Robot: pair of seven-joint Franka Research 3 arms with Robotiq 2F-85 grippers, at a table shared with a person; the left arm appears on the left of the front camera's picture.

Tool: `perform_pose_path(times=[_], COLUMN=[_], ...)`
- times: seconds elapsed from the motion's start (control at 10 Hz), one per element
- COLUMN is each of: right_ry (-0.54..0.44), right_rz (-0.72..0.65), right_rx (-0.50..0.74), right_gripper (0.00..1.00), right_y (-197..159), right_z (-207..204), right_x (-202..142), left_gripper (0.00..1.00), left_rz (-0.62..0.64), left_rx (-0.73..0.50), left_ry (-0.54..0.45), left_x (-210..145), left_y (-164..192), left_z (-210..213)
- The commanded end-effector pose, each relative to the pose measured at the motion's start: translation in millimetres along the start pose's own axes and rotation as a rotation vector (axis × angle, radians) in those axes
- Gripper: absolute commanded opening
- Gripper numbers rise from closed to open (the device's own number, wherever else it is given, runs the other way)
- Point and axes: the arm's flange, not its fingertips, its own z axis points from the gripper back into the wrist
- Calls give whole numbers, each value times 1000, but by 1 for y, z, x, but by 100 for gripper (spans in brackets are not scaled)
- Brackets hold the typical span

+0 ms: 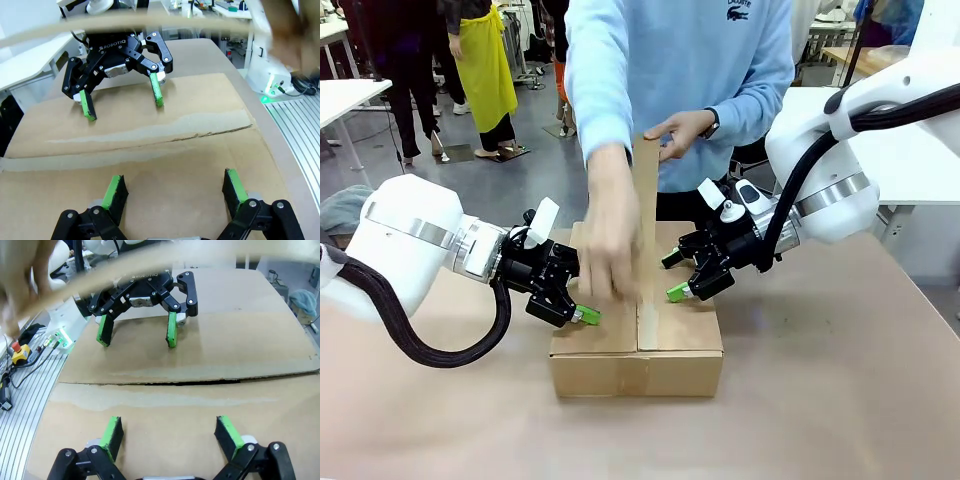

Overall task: Pack the gift set into the box.
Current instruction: Press and hold the closed box until the human finishes sealing it.

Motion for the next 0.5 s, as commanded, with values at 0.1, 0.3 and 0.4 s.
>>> perform_pose_path(times=[0.1,0.3,0.4], right_ry=[3,3,3], right_rz=[-9,-9,-9], right_rx=[-3,-3,-3], right_gripper=[100,100,100], right_y=[0,0,0], right_z=[-1,-1,-1], right_x=[-3,-3,-3], left_gripper=[100,100,100], left_rz=[-4,-4,-4], left_rx=[-13,-13,-13], left_ry=[2,2,2], left_x=[-1,-1,-1], left_y=[-1,-1,-1], left_z=[0,0,0])
